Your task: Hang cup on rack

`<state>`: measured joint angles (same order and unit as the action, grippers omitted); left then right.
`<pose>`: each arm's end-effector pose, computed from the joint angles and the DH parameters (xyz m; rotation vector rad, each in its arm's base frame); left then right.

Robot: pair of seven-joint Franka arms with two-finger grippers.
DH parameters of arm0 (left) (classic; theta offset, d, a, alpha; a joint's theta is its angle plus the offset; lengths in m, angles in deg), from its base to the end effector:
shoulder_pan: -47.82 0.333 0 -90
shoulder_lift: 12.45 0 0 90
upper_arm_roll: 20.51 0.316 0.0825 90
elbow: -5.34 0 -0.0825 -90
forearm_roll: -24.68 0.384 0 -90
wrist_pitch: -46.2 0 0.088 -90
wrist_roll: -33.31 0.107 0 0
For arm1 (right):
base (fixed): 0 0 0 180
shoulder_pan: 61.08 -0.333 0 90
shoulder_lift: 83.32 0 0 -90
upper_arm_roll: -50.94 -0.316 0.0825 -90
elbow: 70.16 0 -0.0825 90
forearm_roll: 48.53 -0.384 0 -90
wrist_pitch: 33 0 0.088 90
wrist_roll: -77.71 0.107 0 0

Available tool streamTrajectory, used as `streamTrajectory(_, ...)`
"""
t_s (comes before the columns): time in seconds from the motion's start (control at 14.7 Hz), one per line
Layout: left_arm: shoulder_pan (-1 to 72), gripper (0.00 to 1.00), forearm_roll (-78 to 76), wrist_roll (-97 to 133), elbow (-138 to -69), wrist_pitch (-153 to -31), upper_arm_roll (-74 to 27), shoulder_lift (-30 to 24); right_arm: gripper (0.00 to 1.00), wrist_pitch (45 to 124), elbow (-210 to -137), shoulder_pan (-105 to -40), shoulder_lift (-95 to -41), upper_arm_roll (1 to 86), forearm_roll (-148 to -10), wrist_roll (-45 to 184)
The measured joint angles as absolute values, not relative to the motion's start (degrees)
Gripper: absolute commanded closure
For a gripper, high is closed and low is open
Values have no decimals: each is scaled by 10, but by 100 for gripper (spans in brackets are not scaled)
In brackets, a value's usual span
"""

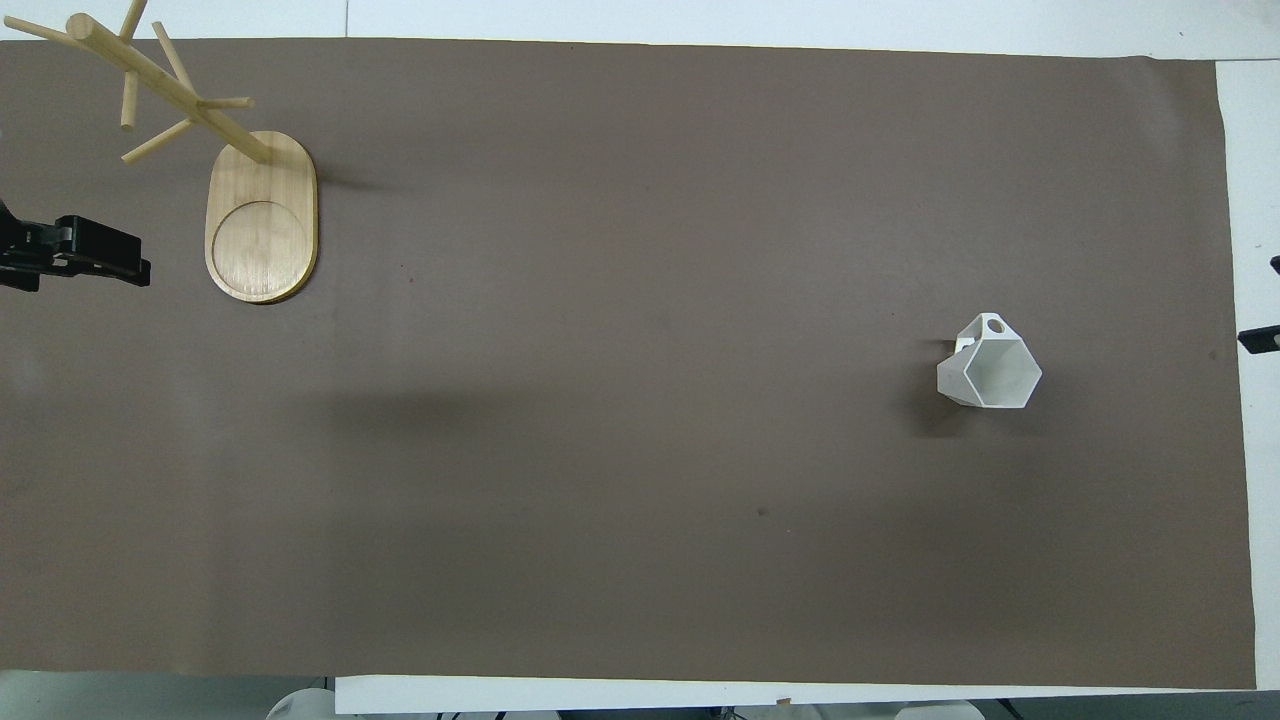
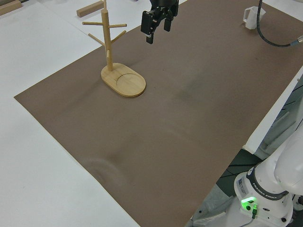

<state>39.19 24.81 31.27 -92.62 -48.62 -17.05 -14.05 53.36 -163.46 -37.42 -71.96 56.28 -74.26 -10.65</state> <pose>0.5473 -0.0489 0.5813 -3.1379 0.0861 0.0421 0.5399 -0.2390 0.4903 -2.3199 -1.2535 -0.2769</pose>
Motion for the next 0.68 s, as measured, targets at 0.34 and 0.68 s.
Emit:
streamTrajectory(0.34, 392, 0, 248, 313, -926, -486, -170, -141, 0, 469, -1657, -298, -610, 563, -891, -344)
streamTrajectory(0.68, 392, 0, 248, 313, -926, -486, -170, -141, 0, 462, -1743, -292, -550, 560, -948, -533)
